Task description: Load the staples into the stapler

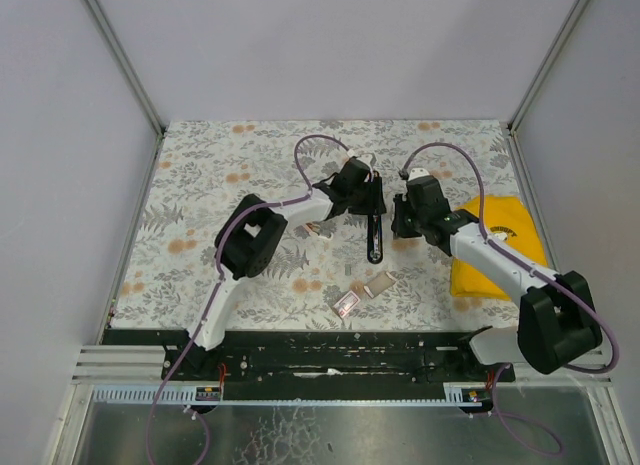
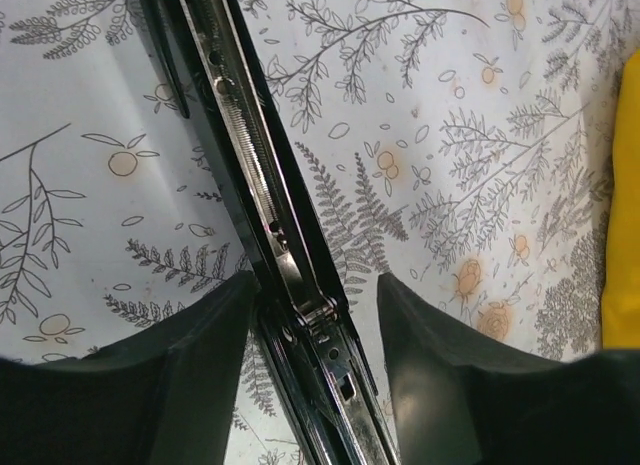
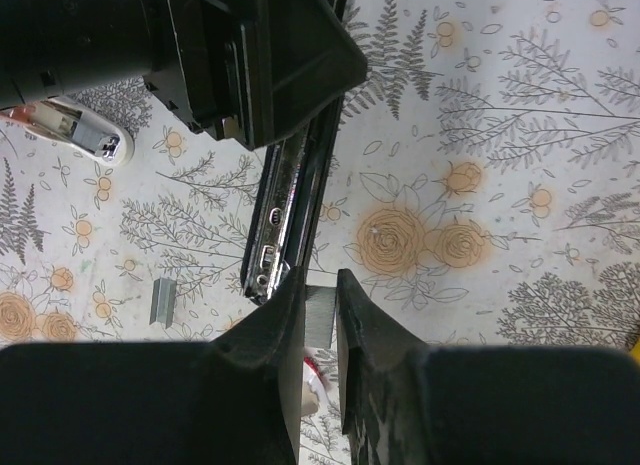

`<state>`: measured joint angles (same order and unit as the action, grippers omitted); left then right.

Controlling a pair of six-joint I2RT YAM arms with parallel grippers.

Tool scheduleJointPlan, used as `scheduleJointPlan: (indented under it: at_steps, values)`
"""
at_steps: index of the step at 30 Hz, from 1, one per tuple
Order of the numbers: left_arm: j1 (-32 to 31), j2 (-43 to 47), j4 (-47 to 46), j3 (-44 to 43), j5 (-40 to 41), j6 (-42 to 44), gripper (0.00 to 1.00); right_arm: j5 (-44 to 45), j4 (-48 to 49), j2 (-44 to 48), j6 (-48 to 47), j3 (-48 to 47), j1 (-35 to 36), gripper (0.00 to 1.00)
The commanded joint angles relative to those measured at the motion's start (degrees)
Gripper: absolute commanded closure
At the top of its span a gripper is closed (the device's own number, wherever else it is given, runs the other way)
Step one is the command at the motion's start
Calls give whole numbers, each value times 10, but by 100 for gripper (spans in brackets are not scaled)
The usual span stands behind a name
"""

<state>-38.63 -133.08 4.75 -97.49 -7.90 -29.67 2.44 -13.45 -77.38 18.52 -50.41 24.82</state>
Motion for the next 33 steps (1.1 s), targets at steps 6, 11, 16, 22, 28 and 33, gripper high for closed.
scheduleJointPlan:
  at_steps: [6, 11, 16, 22, 28, 33]
  values:
    - [8, 96, -29, 80, -18, -6, 35, 55, 22, -56, 23, -40, 45, 82]
    - [41, 195, -40, 150, -18, -18, 33, 72, 36, -76, 44, -48, 69, 82]
    - [84, 302, -11, 188, -36, -15, 31, 91, 48, -96, 52, -51, 84, 82]
    - [115, 398, 52, 206, -44, 23, 29, 96, 59, -113, 57, -53, 90, 82]
    - [140, 456, 98, 218, -38, 60, 28, 93, 64, -127, 65, -54, 93, 82]
    - [155, 471, 109, 228, -28, 82, 27, 94, 64, -133, 70, -56, 95, 82]
